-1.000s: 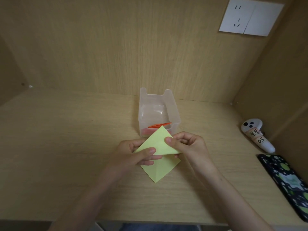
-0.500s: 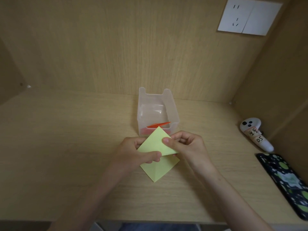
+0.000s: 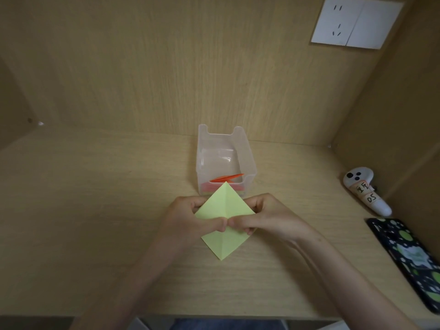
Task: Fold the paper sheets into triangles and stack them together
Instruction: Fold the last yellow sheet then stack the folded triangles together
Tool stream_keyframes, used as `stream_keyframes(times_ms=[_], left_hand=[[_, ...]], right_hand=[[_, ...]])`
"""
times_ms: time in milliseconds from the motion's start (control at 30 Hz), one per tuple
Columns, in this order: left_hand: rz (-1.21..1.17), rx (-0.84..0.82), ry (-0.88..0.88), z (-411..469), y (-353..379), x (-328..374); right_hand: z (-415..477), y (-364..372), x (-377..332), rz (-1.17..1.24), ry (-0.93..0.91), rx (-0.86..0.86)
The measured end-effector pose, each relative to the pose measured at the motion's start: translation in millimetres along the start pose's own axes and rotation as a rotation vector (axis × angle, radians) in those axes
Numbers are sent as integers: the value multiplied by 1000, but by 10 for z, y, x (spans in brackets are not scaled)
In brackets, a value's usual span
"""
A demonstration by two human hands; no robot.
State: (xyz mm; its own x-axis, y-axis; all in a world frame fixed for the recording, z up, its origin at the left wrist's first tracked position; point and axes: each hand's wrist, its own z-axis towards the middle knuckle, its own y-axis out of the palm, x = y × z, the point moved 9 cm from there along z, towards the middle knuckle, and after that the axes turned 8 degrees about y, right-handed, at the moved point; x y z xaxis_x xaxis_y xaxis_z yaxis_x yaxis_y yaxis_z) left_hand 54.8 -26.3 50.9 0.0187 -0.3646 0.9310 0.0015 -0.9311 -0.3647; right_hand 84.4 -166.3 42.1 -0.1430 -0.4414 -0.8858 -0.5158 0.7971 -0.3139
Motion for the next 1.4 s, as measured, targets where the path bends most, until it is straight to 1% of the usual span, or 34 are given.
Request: stream_keyframes(times_ms=[167, 300, 567, 833, 1067, 1133, 1233, 1400], left_hand=[[16, 43, 18, -21, -40, 22], [32, 38, 18, -16, -39, 16], [31, 44, -14, -11, -75, -41], [25, 16, -41, -13, -101, -81], [17, -14, -40, -2, -203, -127], [-8, -35, -36, -14, -179, -119], [-7, -58, -14, -27, -90, -77], [14, -69, 20, -32, -20, -19]], right_hand=[[18, 13, 23, -41, -7, 73], [28, -1, 46, -46, 7, 108], [-52, -165, 58, -12, -15, 118], [-142, -267, 54, -48, -31, 105], [-218, -546, 151, 82, -9, 173], [-230, -538, 120, 101, -27, 161], [-210, -363, 27, 118, -44, 93], [-112, 58, -67, 1, -19, -63]])
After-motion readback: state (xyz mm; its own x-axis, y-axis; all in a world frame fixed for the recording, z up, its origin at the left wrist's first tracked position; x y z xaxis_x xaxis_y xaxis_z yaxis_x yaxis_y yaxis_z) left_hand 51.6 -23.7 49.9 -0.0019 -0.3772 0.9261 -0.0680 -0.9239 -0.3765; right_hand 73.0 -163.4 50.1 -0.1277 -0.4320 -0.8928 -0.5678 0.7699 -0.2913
